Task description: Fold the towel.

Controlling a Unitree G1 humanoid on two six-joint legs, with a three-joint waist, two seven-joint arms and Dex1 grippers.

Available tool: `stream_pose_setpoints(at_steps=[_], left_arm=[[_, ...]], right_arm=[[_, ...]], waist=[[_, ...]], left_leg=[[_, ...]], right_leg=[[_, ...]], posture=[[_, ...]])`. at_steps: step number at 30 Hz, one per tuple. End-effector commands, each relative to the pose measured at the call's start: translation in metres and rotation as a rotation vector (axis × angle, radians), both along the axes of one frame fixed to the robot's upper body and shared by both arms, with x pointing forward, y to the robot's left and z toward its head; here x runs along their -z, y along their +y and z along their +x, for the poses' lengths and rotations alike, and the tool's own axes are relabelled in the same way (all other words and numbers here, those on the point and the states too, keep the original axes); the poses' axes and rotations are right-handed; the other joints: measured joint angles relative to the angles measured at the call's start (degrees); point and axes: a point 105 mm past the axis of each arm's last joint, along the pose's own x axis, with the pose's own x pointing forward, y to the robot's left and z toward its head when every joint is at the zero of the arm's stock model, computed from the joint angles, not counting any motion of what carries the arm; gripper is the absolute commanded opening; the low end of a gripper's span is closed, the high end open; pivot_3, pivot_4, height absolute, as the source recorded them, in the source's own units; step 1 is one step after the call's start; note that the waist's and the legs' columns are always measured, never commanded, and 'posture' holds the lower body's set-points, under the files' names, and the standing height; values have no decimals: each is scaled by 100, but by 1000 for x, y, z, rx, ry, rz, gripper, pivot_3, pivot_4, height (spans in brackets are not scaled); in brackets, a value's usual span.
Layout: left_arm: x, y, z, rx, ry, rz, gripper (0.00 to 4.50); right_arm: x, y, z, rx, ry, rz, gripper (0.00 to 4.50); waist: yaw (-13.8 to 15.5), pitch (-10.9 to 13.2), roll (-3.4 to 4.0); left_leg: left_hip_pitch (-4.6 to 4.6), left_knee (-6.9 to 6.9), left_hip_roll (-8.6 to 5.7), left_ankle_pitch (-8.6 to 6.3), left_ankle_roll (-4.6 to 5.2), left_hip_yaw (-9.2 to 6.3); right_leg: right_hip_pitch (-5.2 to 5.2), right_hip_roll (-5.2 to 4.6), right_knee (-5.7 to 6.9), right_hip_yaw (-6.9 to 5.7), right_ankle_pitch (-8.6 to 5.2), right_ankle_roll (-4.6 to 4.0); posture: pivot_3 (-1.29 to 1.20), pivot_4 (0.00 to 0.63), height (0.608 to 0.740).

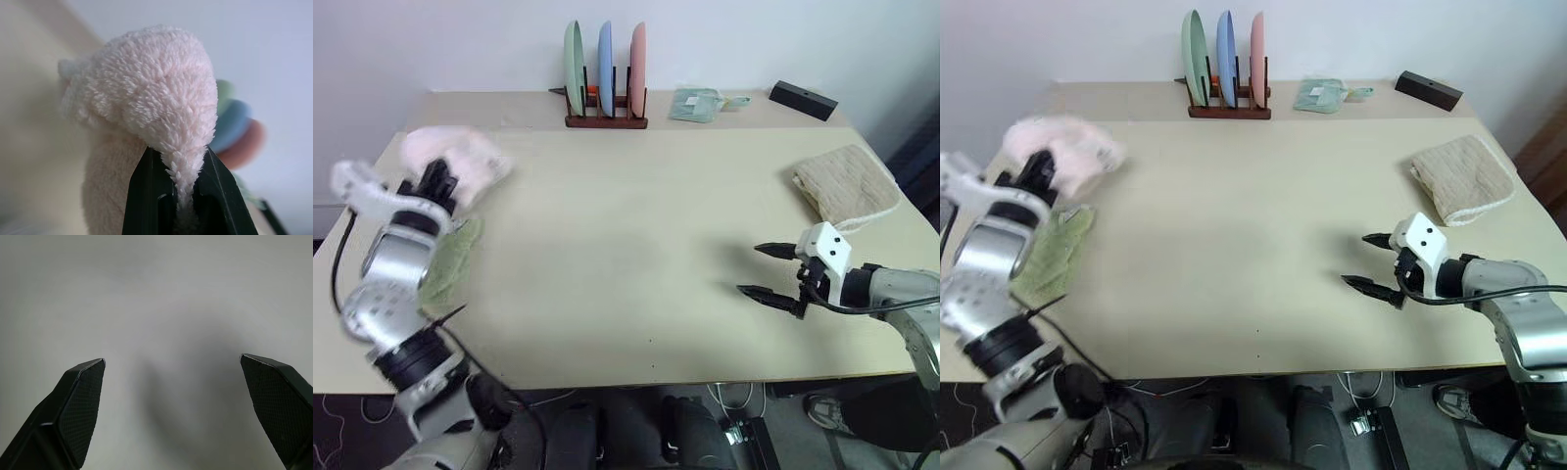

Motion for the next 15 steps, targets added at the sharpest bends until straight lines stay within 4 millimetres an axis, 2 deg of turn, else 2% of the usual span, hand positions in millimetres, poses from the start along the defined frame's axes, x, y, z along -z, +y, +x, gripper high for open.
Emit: stream_pose_setpoints(at_steps=[1, 3, 5, 8, 11, 15], left_arm=[[14, 19, -34, -78, -3, -59, 20], [39, 16, -47, -91, 33, -160, 20], [45, 13, -51, -95, 30, -203, 20], [52, 19, -57, -138, 27, -263, 20], [54, 22, -60, -157, -2, -320, 1070], [56, 23, -62, -153, -9, -336, 3015]], right_arm=[[-6, 1, 5, -28, -32, -1, 4500], [-4, 7, 9, -53, -30, 1, 4500], [-6, 11, 13, -65, -34, 5, 4500], [-6, 12, 16, -72, -36, 2, 4500], [-6, 17, 17, -86, -37, 1, 4500], [-6, 22, 16, -92, -38, 5, 4500]], waist=[[-14, -2, -6], [-22, -2, -6], [7, 0, -10], [56, -3, -15], [63, -4, -14], [79, -4, -15]], left_leg=[[0, 0, 0, 0, -1, -1], [6, -1, 0, -1, -2, 3], [8, -1, 1, 0, -4, 1], [6, -1, 1, 5, -14, -9], [10, -1, 1, 5, -14, -4], [10, -2, 1, 5, -13, -1]], right_leg=[[0, 0, 1, 0, 0, 0], [1, -8, -1, 2, 0, 0], [1, -22, 2, 2, -1, -2], [2, -19, 4, -3, -7, -27], [3, -19, 3, -3, -5, -32], [2, -19, 3, -3, -5, -32]], posture=[[0, 150, 740], [0, 150, 740], [0, 150, 740], [0, 150, 740], [0, 150, 740], [0, 150, 740]])
